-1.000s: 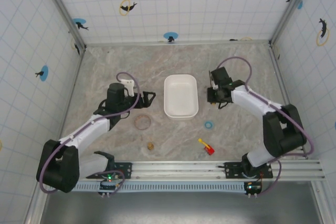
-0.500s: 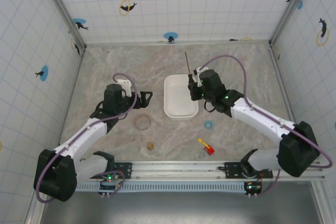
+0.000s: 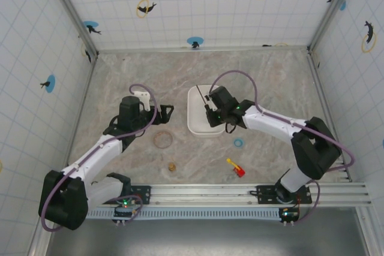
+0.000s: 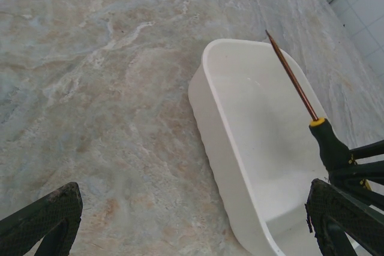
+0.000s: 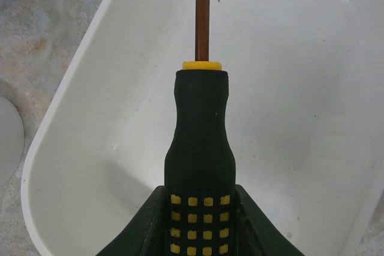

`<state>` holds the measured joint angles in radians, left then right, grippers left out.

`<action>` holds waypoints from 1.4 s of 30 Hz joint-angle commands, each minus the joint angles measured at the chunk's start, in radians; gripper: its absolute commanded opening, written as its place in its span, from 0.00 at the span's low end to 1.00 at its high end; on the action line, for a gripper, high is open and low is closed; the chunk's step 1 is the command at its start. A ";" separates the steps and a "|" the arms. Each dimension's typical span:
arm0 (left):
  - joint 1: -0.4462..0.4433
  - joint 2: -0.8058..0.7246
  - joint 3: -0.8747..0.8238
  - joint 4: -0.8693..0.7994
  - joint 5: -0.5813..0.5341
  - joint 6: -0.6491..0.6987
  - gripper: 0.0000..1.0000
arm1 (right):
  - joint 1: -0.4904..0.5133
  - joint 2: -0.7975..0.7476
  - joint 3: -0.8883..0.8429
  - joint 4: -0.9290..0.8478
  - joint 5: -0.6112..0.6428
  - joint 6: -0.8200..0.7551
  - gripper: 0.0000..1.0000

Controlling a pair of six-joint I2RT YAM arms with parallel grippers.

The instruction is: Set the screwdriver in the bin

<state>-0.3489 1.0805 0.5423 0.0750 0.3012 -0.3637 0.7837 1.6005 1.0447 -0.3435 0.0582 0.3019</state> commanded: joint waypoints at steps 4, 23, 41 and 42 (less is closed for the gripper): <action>-0.007 0.003 0.021 -0.018 -0.011 0.028 0.98 | 0.028 0.072 0.106 -0.092 0.056 0.077 0.00; -0.007 0.008 0.020 -0.018 -0.014 0.037 0.98 | 0.028 0.213 0.188 -0.138 0.108 0.226 0.00; -0.008 0.000 0.012 -0.021 -0.020 0.040 0.98 | 0.029 0.289 0.218 -0.142 0.107 0.238 0.38; -0.007 -0.002 0.010 -0.021 -0.022 0.039 0.98 | 0.028 0.288 0.218 -0.142 0.108 0.236 0.44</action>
<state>-0.3489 1.0866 0.5423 0.0631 0.2966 -0.3401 0.8104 1.8801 1.2163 -0.4728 0.1562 0.5323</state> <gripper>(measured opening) 0.975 0.404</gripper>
